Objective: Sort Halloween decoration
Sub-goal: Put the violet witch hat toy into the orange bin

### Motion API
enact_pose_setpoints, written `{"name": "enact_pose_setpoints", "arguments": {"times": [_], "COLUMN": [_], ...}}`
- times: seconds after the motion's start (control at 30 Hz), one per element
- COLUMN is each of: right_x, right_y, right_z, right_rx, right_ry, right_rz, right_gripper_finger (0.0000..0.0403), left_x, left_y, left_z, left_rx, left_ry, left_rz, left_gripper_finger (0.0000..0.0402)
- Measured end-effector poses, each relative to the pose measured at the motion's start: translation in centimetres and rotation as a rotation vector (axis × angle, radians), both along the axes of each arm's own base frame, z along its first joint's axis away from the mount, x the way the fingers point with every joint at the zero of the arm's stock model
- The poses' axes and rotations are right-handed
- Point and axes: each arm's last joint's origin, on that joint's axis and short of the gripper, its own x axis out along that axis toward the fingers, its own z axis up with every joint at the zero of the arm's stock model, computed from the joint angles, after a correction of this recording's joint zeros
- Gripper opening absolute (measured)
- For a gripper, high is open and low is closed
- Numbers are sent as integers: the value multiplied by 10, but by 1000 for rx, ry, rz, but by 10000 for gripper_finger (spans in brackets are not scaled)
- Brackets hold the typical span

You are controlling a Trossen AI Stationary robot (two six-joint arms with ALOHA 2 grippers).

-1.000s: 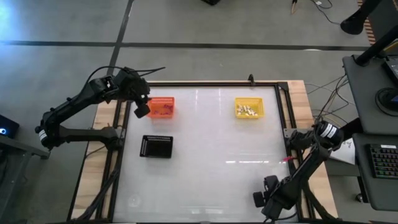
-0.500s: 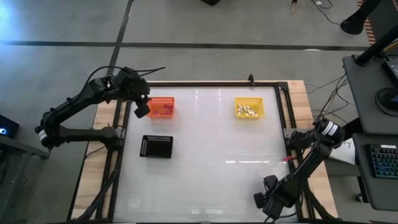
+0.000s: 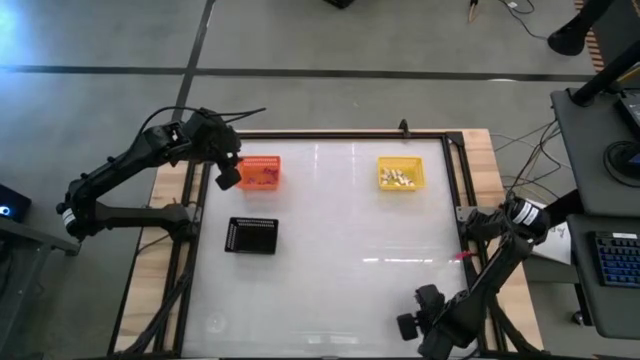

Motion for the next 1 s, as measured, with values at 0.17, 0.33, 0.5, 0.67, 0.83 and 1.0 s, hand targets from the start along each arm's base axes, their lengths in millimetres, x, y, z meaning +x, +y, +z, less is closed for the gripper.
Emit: {"name": "enact_pose_setpoints", "arguments": {"times": [0.17,0.33,0.5,0.67,0.83,1.0], "right_x": [25,53,83,116,150,175], "right_y": [-11,-30,-58,-94,-133,-174], "right_z": [11,16,20,24,32,41], "right_rx": [-107,-148,-180,-208,-239,-296], "right_ry": [-190,-231,-243,-287,-395,-483], "right_rz": [12,80,150,229,299,322], "right_gripper_finger": [8,8,8,8,8,8], "left_x": [-1,-1,-1,-2,-2,-2], "left_y": [-1,-1,-1,-1,-1,-1], "left_z": [-1,-1,-1,-2,-2,-2], "left_rx": [-11,-13,-27,-35,-36,-38], "left_ry": [8,9,-1,6,12,10], "left_rz": [6,7,29,33,30,33], "left_gripper_finger": [118,118,118,118,118,118]}}
